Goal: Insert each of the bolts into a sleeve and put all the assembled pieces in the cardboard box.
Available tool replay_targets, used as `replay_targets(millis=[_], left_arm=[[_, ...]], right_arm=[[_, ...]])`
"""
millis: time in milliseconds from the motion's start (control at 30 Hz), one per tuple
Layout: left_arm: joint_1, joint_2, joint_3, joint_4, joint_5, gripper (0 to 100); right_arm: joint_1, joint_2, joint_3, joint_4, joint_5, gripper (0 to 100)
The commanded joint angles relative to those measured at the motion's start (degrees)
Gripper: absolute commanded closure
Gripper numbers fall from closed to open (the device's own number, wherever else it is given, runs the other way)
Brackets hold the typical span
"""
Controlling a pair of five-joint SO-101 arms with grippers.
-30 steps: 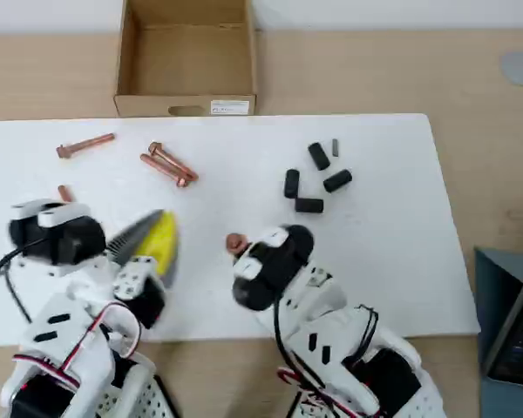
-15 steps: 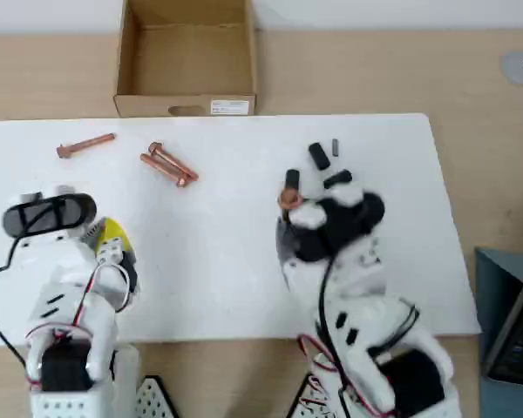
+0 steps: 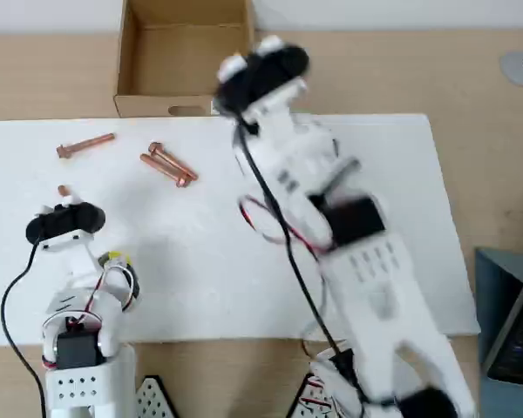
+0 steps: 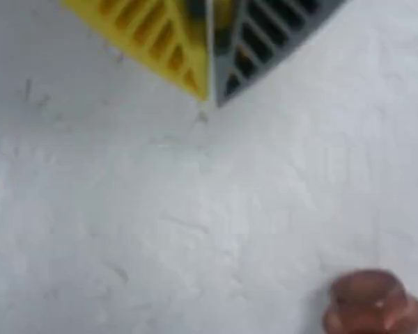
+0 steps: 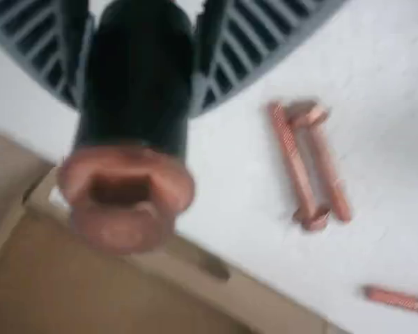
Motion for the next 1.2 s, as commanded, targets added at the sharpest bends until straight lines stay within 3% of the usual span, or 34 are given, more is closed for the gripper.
replay_targets(millis=[0, 367, 600, 733, 900, 1167], left_arm=[[-0.8, -0.5, -0.4, -0.4, -0.2, 100], [-1.0, -0.5, -0.4, -0.4, 1.0, 100], [-1.1, -0.5, -0.4, -0.4, 1.9, 100], [-1.1, -0.5, -0.4, -0.4, 1.9, 100], [-1.1, -0.5, -0.4, -0.4, 1.9, 100], [-1.1, -0.5, -0.4, -0.4, 1.9, 100]], right_arm=[[0.9, 10.4, -11.9, -5.5, 4.9, 98.9], [1.5, 44.1, -36.0, -17.0, 21.2, 98.9], [3.7, 65.0, -53.0, -18.7, 29.8, 98.7], [3.8, 73.4, -63.7, -16.7, 31.8, 98.1], [3.4, 80.5, -76.1, -8.0, 32.9, 86.3], [3.4, 87.3, -89.4, -0.7, 32.9, 85.7]])
